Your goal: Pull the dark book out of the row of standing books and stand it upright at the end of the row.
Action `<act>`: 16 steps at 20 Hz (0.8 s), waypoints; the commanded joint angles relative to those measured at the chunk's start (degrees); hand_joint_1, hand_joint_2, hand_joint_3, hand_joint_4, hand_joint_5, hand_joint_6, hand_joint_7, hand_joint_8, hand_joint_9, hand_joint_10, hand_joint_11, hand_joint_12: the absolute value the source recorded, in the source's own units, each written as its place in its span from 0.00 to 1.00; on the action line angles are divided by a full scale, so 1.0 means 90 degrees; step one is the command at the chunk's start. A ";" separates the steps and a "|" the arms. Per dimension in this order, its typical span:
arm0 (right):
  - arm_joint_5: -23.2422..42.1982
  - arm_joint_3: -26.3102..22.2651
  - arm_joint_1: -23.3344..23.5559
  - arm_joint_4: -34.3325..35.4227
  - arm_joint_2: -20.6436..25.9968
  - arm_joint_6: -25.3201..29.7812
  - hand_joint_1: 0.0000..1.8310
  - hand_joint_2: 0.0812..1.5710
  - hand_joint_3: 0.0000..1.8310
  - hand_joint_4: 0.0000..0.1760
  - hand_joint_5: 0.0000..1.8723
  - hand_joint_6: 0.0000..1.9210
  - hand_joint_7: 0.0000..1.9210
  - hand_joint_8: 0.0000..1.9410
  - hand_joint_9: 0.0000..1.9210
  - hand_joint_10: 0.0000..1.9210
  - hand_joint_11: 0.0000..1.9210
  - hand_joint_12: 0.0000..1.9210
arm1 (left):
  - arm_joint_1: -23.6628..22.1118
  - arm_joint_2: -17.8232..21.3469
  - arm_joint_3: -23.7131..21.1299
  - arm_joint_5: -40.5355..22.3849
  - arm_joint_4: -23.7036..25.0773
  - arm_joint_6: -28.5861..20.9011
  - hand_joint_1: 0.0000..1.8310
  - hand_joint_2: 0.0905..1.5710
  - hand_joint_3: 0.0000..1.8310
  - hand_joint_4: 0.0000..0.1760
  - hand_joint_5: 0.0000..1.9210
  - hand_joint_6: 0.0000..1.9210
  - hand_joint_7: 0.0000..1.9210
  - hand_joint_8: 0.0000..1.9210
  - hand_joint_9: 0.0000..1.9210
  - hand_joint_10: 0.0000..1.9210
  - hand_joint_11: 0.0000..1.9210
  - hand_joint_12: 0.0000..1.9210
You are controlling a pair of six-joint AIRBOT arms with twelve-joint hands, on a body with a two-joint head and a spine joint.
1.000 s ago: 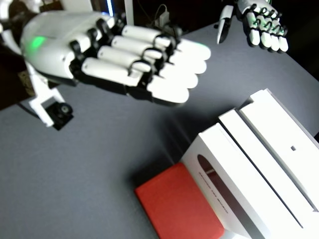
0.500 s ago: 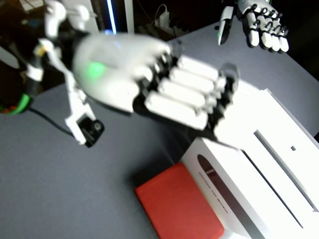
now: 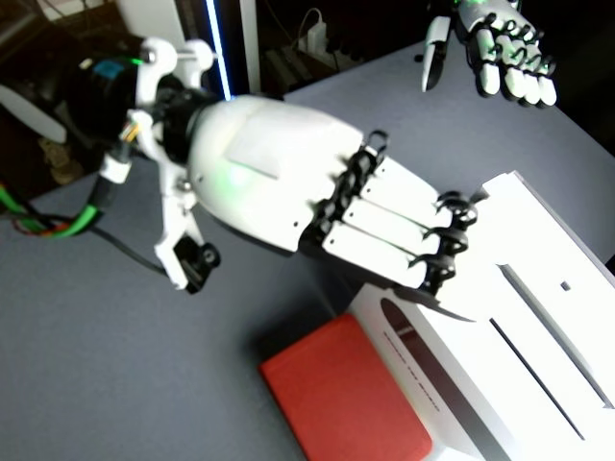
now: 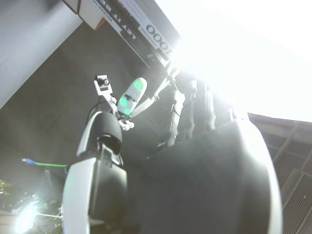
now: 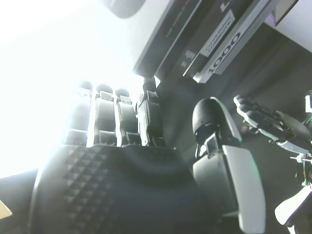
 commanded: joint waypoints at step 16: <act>0.1181 -0.1100 -0.0479 -0.0733 0.0866 0.0138 0.25 0.85 0.00 0.00 0.30 0.07 0.00 0.00 0.00 0.00 0.00 0.00 | 0.0317 0.0026 -0.0063 -0.1136 -0.0340 -0.0035 0.23 0.84 0.00 0.11 0.09 0.01 0.00 0.00 0.00 0.00 0.00 0.00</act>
